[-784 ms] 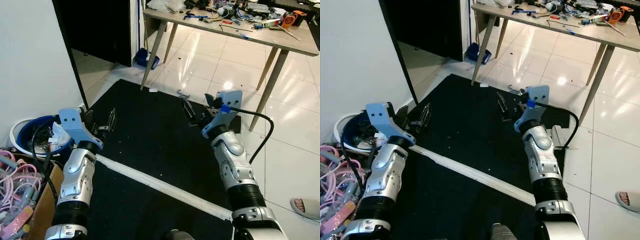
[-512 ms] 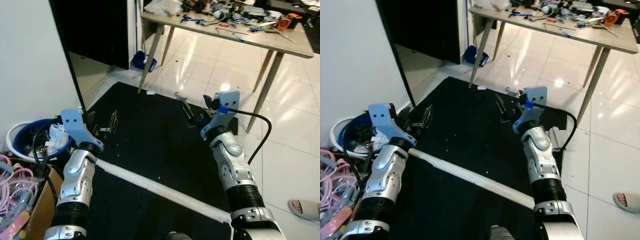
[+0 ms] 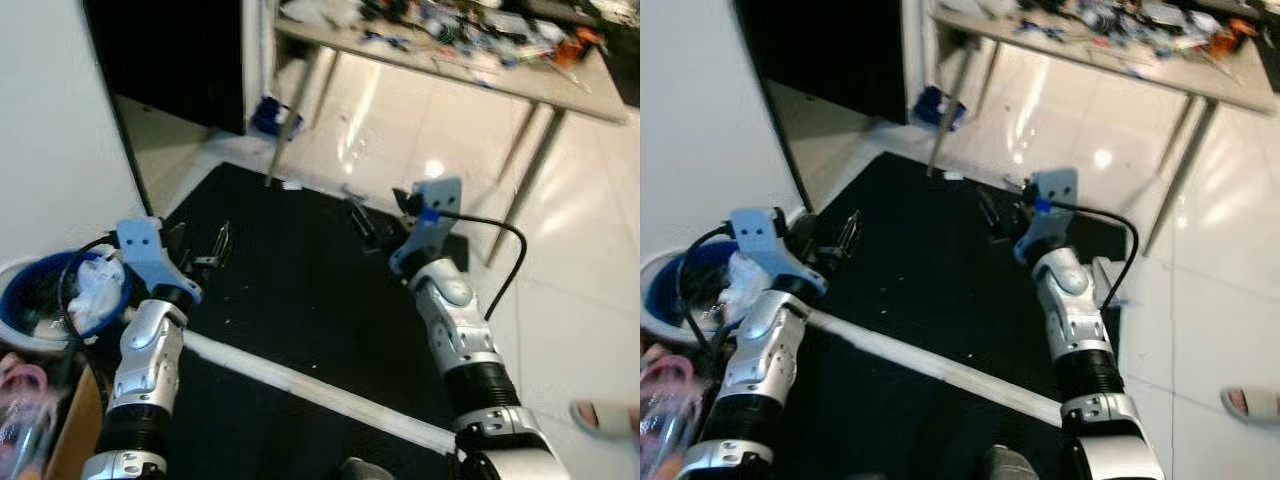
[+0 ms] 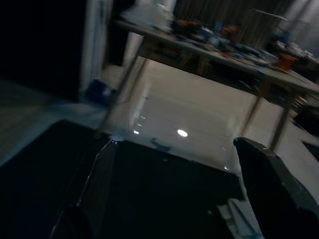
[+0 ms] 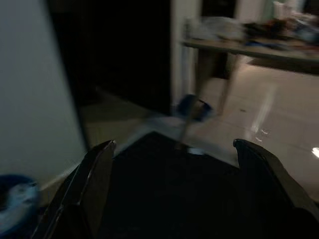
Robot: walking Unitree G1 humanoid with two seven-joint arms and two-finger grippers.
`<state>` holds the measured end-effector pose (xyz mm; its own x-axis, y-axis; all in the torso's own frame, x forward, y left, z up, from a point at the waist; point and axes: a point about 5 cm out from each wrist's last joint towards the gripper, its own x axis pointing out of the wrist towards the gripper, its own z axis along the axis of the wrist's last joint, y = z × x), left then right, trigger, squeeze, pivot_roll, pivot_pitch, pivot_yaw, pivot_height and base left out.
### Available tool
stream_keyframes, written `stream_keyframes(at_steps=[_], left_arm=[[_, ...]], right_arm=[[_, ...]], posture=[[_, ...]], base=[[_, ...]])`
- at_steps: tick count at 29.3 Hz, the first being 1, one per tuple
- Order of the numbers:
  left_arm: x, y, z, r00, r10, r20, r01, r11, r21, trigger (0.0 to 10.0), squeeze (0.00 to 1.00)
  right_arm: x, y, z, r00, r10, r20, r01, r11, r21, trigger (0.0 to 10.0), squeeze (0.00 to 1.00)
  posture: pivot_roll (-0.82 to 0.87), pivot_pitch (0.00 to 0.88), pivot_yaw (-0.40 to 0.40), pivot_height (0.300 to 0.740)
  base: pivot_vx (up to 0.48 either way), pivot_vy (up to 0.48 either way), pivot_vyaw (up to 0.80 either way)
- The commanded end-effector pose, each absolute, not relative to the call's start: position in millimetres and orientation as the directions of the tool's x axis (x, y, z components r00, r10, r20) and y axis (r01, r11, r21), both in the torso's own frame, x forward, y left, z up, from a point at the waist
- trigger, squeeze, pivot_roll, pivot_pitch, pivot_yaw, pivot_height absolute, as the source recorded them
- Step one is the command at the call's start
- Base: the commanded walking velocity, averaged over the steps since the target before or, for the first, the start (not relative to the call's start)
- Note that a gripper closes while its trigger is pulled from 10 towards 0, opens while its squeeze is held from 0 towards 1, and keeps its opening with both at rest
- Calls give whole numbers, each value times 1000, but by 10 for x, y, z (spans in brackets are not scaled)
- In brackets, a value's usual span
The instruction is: Picking trash to rubbish bin
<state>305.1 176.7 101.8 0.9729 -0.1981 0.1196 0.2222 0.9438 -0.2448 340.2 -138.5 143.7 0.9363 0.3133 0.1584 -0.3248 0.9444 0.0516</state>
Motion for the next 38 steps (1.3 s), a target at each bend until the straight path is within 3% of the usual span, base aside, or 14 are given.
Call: stream_keyframes(at_steps=[1, 4, 25, 38], left_arm=[[3063, 1674, 1019, 966, -230, 121, 253, 937, -240, 10000, 0], [3063, 1673, 1019, 965, -231, 121, 255, 937, -240, 10000, 0], [3042, 1657, 903, 965, -244, 100, 262, 934, -243, 10000, 0], [3054, 1646, 889, 963, -249, 105, 267, 931, -247, 10000, 0]], right_arm=[[3400, -1492, 1400, 950, 280, 137, -289, 956, 50, 10000, 0], [3400, -1494, 1402, 950, 279, 140, -288, 956, 51, 10000, 0], [3389, -1478, 1297, 952, 281, 117, -287, 957, 32, 10000, 0], [3401, -1489, 1273, 953, 282, 115, -289, 956, 52, 10000, 0]], posture=[[7, 0, -44, 740], [7, 0, -44, 740], [3, 0, -41, 740], [2, 0, -42, 740]], base=[[371, 0, -800], [371, 0, -800], [375, 0, 0], [387, 0, -738]])
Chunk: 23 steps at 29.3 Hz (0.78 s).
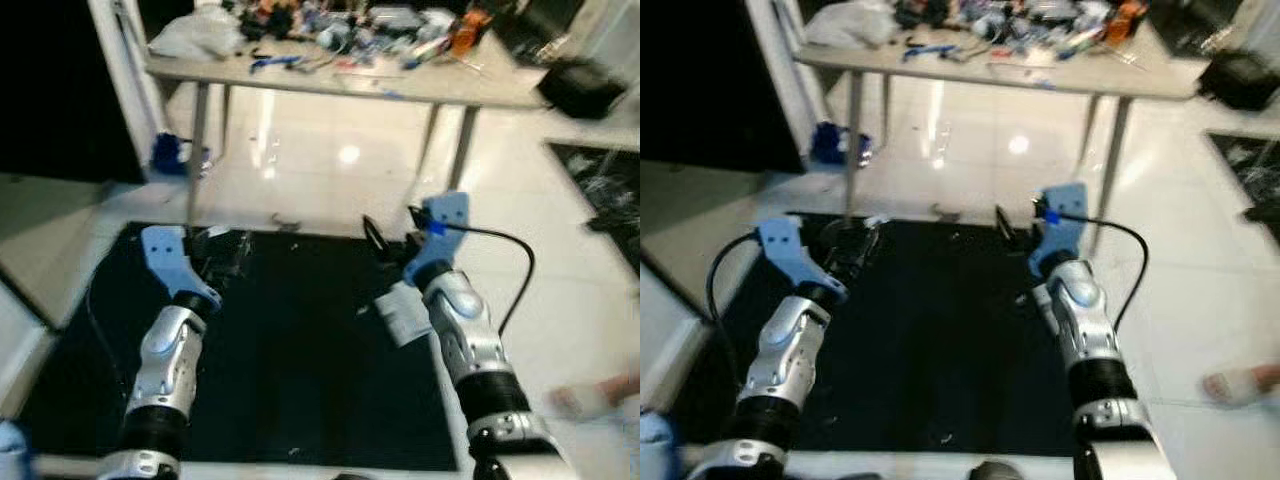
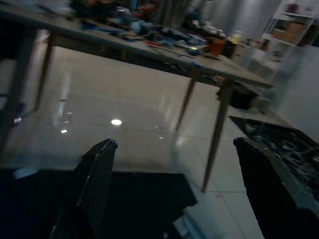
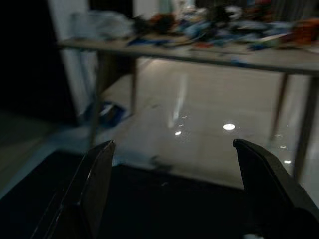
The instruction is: Picking trash to rubbish bin
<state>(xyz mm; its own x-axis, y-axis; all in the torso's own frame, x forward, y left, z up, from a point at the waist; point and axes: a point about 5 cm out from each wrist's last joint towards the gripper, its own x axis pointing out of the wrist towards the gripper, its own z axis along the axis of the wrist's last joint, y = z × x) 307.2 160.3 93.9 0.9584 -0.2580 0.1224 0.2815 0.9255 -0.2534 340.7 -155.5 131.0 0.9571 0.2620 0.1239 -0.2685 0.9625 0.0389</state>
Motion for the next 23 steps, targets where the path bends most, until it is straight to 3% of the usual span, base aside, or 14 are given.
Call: stream_keyframes(at_steps=[1, 23], left_arm=[[3054, 1646, 888, 963, -249, 105, 267, 931, -247, 10000, 0], [3062, 1646, 879, 961, -257, 106, 276, 931, -239, 10000, 0]], right_arm=[[3401, -1489, 1273, 953, 282, 116, -289, 956, 52, 10000, 0], [3413, -1491, 1287, 950, 288, 122, -295, 954, 45, 10000, 0]], posture=[[2, 0, -42, 740], [2, 0, -44, 740]], base=[[390, 0, 0], [389, 0, 0]])
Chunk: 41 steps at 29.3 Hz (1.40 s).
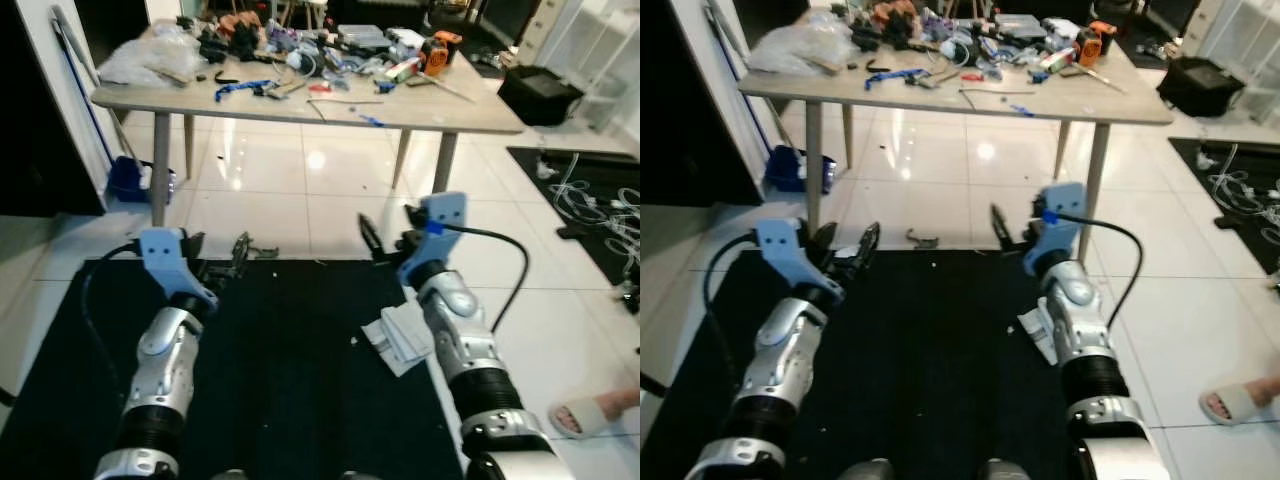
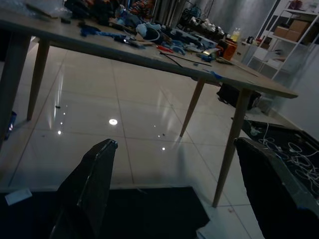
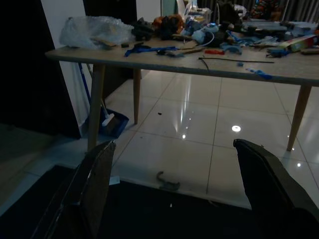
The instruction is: Picking trash to rubbish bin
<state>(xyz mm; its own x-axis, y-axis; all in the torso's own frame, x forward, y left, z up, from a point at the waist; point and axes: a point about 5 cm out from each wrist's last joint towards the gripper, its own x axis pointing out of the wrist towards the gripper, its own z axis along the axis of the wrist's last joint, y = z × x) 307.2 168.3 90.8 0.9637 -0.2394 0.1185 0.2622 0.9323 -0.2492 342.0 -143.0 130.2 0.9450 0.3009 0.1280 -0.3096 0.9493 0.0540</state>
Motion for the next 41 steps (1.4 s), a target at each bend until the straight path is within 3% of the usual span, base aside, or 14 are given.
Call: stream_keyframes(at_steps=[1, 41], left_arm=[[3062, 1645, 878, 960, -257, 106, 276, 931, -239, 10000, 0], [3079, 1624, 914, 954, -276, 114, 295, 930, -218, 10000, 0]], right_arm=[[3414, -1491, 1287, 950, 288, 122, -295, 954, 44, 10000, 0], [3427, -1477, 1334, 939, 315, 135, -323, 946, 38, 10000, 0]], posture=[[2, 0, -44, 740], [5, 0, -45, 740]], base=[[390, 0, 0], [457, 0, 0]])
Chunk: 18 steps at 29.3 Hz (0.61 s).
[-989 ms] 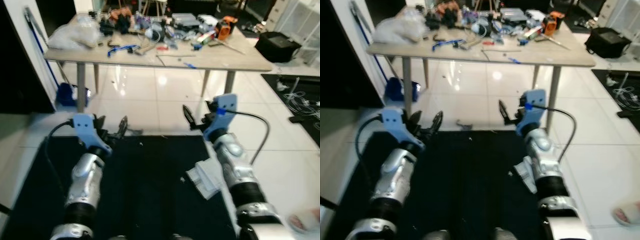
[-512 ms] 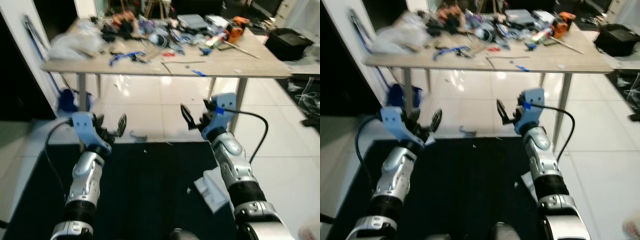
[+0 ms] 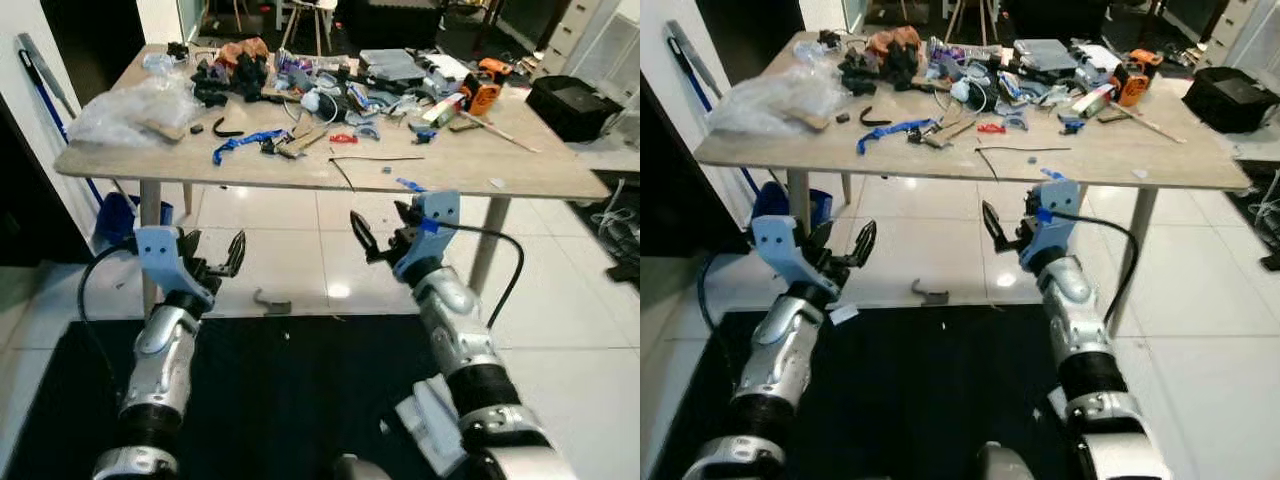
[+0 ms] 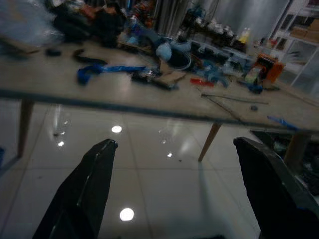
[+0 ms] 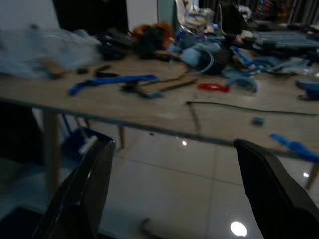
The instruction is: Picking trash to rubbish bin
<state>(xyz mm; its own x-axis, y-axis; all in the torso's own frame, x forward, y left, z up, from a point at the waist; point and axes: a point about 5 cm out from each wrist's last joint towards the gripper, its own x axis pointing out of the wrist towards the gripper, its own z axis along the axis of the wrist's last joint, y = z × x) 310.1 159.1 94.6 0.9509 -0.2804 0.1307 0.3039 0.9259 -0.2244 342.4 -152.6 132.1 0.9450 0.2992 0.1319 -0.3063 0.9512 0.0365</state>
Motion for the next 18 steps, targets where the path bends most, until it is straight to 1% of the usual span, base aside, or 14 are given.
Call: stream_keyframes(at_steps=[1, 18], left_arm=[[3080, 1627, 920, 954, -276, 116, 295, 931, -216, 10000, 0], [3089, 1629, 1030, 949, -283, 139, 307, 931, -200, 10000, 0]], right_arm=[[3429, -1474, 1340, 939, 316, 136, -324, 945, 38, 10000, 0], [3440, -1472, 1438, 928, 343, 145, -350, 936, 23, 10000, 0]], posture=[[7, 0, -44, 740], [5, 0, -38, 740]], base=[[480, 0, 0], [480, 0, 0]])
